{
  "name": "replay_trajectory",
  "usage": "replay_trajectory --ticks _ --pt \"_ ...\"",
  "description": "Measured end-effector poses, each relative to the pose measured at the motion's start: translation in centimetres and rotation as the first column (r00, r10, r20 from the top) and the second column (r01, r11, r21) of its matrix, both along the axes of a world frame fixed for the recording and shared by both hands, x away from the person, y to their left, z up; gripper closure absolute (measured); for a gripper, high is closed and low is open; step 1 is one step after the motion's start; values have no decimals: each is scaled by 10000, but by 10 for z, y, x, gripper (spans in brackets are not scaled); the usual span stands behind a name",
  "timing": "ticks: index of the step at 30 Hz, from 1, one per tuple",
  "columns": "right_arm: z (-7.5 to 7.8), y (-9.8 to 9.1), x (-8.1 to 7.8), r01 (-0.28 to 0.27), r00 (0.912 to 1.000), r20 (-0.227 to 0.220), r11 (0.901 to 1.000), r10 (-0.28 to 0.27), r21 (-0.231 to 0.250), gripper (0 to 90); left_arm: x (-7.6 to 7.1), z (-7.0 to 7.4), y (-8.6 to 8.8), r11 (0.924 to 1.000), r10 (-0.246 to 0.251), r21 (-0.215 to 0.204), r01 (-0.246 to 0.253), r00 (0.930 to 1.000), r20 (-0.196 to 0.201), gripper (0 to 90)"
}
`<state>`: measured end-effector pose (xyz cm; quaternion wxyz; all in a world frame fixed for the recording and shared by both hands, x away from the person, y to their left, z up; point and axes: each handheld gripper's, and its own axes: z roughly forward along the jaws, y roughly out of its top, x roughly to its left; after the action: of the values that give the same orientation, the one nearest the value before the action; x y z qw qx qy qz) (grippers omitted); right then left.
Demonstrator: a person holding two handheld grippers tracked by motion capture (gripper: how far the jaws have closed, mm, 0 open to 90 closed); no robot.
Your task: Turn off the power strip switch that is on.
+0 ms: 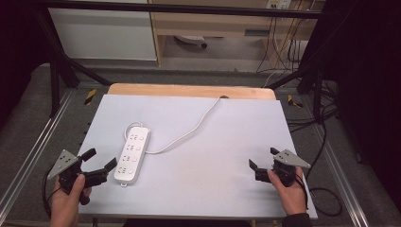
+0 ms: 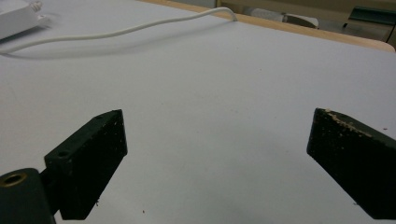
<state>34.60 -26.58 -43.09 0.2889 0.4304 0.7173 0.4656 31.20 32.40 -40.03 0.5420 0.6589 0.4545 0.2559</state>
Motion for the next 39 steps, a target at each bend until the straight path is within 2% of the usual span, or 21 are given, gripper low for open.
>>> replay_trajectory --ticks 3,7,14,24,27,33,34,39 --pt "0 1 0 18 10000 -52 10000 -18 -10 47 1 0 -1 10000 -5 -1 5 10000 -40 58" --pt "0 3 -1 69 9999 -82 10000 -69 -29 42 1 -2 -3 9996 -12 267 19 9997 -262 61" --pt "-1 7 -1 -15 9997 -246 9999 11 -153 36 2 -1 -12 9980 16 630 -2 9997 -228 60" --pt "-4 12 -2 -65 9994 -338 9994 53 -326 47 6 3 -33 9960 -345 814 379 9985 -420 62" --pt "-5 12 -1 -37 9993 -378 9995 26 -303 45 12 5 -44 9939 -112 1091 176 9982 -590 73" --pt "-5 13 -3 -262 9989 -401 9993 251 -277 41 19 8 -49 9938 -165 1090 242 9973 -709 70" --pt "-4 14 -3 -437 9984 -361 9987 427 -274 40 21 9 -49 9934 -182 1118 258 9975 -686 71" --pt "-4 16 -3 -642 9975 -330 9975 632 -287 34 32 17 -55 9958 -328 841 369 9983 -492 72"
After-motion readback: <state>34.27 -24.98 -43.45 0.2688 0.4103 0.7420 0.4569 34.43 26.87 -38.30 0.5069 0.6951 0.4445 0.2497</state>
